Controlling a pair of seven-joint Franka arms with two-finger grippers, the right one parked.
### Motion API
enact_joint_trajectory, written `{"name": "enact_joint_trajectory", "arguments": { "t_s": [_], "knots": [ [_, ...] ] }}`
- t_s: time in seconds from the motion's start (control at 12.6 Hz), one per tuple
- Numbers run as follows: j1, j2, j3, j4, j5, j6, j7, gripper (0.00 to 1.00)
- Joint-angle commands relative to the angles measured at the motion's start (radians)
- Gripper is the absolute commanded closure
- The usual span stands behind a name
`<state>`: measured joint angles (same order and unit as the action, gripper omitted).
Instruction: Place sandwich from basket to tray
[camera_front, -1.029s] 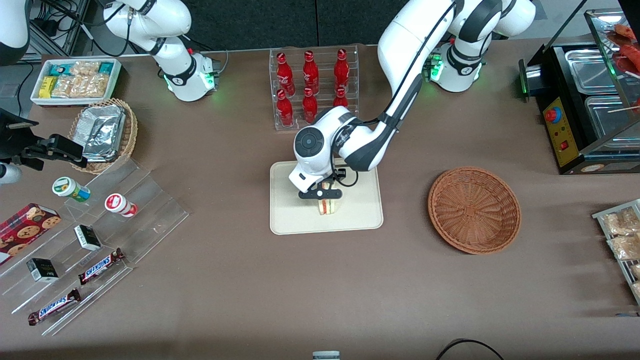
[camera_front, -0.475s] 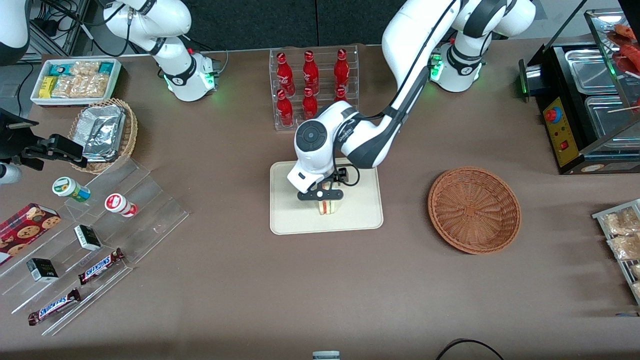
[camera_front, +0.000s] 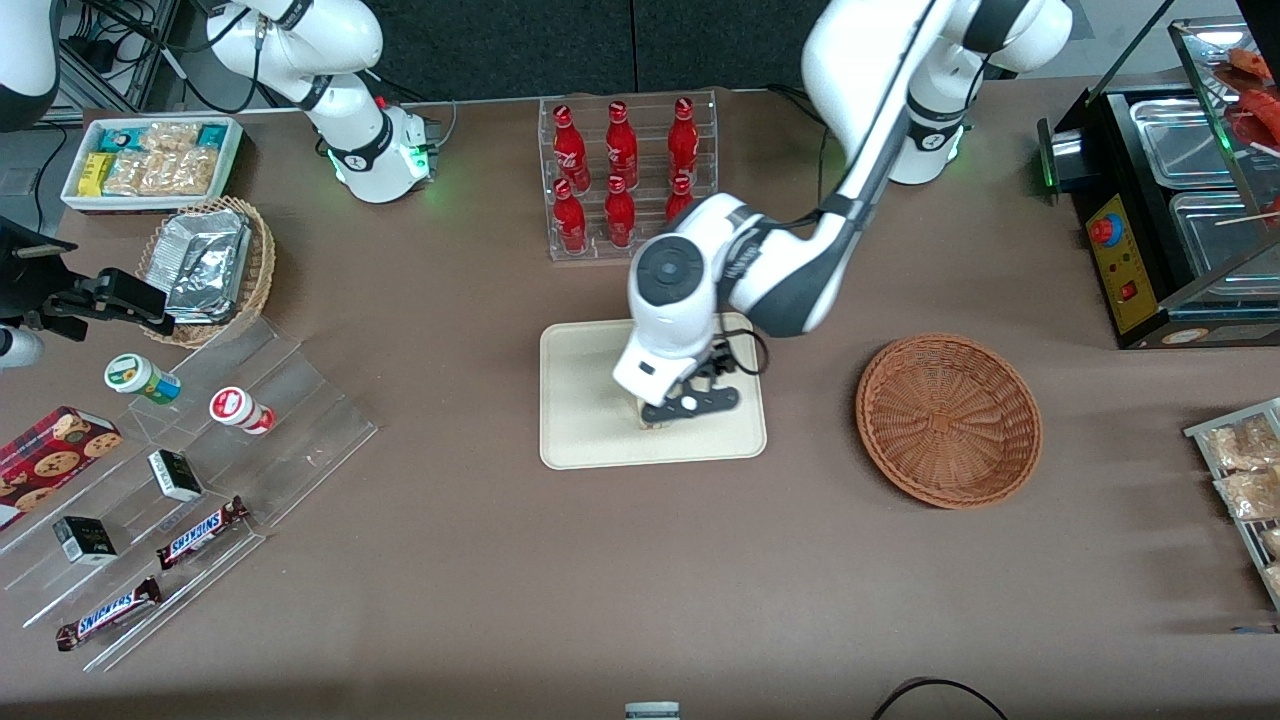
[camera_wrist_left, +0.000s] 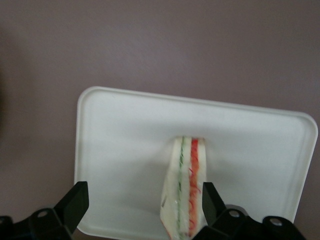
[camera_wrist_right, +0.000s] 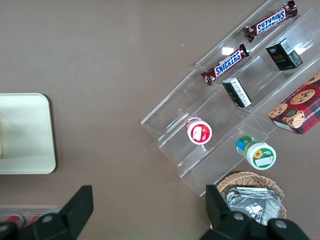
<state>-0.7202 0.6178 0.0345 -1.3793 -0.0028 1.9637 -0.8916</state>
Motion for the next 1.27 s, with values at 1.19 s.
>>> {"name": "enact_joint_trajectory", "arguments": {
  "t_s": [1.19],
  "knots": [
    [0.442,-0.261,-0.007,-0.179,-0.100,-0.220,0.571,0.00]
  ]
}}
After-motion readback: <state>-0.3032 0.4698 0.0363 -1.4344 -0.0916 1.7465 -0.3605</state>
